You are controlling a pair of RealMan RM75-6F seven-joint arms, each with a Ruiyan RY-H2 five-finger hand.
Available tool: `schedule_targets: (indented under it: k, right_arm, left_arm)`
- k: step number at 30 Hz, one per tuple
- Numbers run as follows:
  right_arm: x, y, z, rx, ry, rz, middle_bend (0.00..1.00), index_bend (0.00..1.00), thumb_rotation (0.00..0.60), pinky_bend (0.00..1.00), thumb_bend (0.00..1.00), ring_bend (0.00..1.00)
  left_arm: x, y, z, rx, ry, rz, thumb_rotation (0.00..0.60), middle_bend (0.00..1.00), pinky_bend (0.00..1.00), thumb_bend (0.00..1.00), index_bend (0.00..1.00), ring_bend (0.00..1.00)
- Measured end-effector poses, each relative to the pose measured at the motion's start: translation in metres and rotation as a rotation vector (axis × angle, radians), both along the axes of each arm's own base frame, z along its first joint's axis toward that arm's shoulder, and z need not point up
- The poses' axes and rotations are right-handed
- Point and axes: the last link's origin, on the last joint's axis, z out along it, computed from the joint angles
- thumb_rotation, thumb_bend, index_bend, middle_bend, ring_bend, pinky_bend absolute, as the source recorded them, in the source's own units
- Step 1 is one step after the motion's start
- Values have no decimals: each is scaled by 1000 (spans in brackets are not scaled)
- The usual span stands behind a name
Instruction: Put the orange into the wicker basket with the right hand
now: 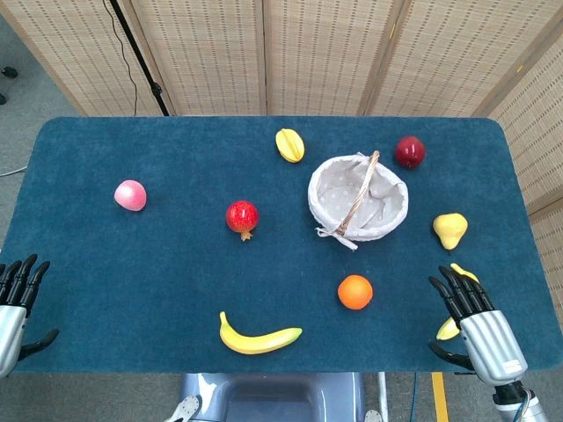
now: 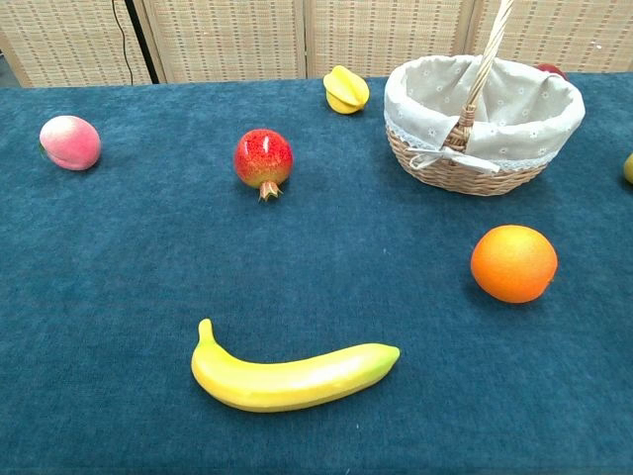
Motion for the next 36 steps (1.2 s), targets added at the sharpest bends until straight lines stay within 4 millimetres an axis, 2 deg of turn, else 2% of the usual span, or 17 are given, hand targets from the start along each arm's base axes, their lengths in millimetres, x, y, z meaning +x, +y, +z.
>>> schedule_targets:
  k: [7, 16, 22, 29, 36]
  right_arm:
    - [10, -1, -17, 51, 21, 25, 0, 0, 600, 85, 0, 25]
    - [23, -11, -51, 146, 35, 34, 0, 0, 600, 88, 0, 25]
    - [23, -33, -82, 195, 15, -4, 0, 0, 600, 88, 0, 25]
    - [22, -75, -121, 247, 17, -69, 0, 0, 600, 97, 0, 24]
    - [19, -104, -144, 264, 20, -130, 0, 2, 600, 130, 0, 34]
  left_arm:
    - [2, -3, 6, 16, -11, -10, 600, 0, 0, 0, 0, 0]
    - [5, -7, 6, 9, -14, -18, 600, 0, 0, 0, 0, 0]
    - [6, -7, 3, -13, -15, -23, 600, 0, 0, 0, 0, 0]
    - [4, -6, 3, -13, -18, -18, 600, 0, 0, 0, 0, 0]
    - [3, -5, 4, -12, -25, -14, 600, 0, 0, 0, 0, 0]
